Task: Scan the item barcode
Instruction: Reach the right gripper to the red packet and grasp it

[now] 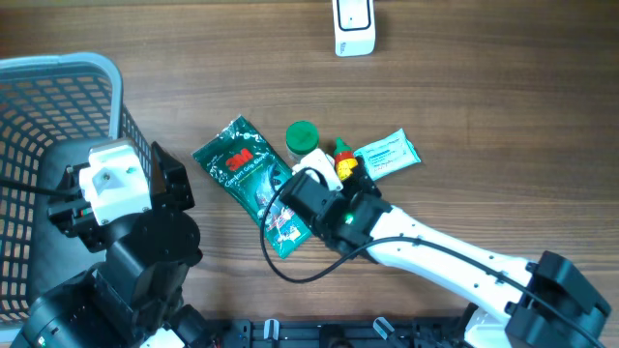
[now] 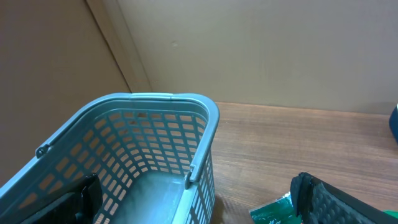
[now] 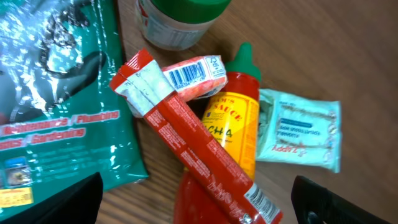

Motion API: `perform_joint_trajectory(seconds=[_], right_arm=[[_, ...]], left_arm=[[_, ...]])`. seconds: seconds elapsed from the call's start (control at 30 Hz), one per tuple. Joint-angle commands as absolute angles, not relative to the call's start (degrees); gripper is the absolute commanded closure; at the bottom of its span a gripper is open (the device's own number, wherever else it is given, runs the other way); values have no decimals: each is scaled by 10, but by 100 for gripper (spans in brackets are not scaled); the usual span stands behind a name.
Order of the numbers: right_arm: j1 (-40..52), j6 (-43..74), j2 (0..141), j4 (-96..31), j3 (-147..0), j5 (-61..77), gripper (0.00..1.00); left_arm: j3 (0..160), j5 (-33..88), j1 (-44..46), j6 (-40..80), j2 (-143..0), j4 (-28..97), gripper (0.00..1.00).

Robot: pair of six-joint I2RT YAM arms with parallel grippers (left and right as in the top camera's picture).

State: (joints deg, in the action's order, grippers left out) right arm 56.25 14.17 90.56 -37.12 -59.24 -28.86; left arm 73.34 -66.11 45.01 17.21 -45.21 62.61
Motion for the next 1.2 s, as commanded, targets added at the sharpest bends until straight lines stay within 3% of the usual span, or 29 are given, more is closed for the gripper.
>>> perform_joint_trajectory(seconds=[0.0, 0.37, 0.53, 0.77, 0.83, 0.9, 1.17], right_arm=[[568, 118, 942, -369, -604, -350, 4], [568, 62, 1018, -325, -604, -402, 15], [568, 43, 1018, -279, -606, -406, 52], [568, 32, 1018, -279, -606, -391, 51], [568, 32, 1018, -279, -606, -388, 35], [568, 32, 1018, -284, -606, -386, 29], [566, 29, 1044, -279, -605, -375, 29]], left_arm=[[734, -660, 452, 167, -453, 624, 0], [734, -660, 452, 167, -453, 624, 0], [734, -660, 452, 167, -453, 624, 0], [734, -660, 452, 167, -453, 624, 0], [734, -660, 452, 167, -453, 624, 0], [734, -660, 452, 167, -453, 624, 0], [734, -660, 452, 167, -453, 624, 0]])
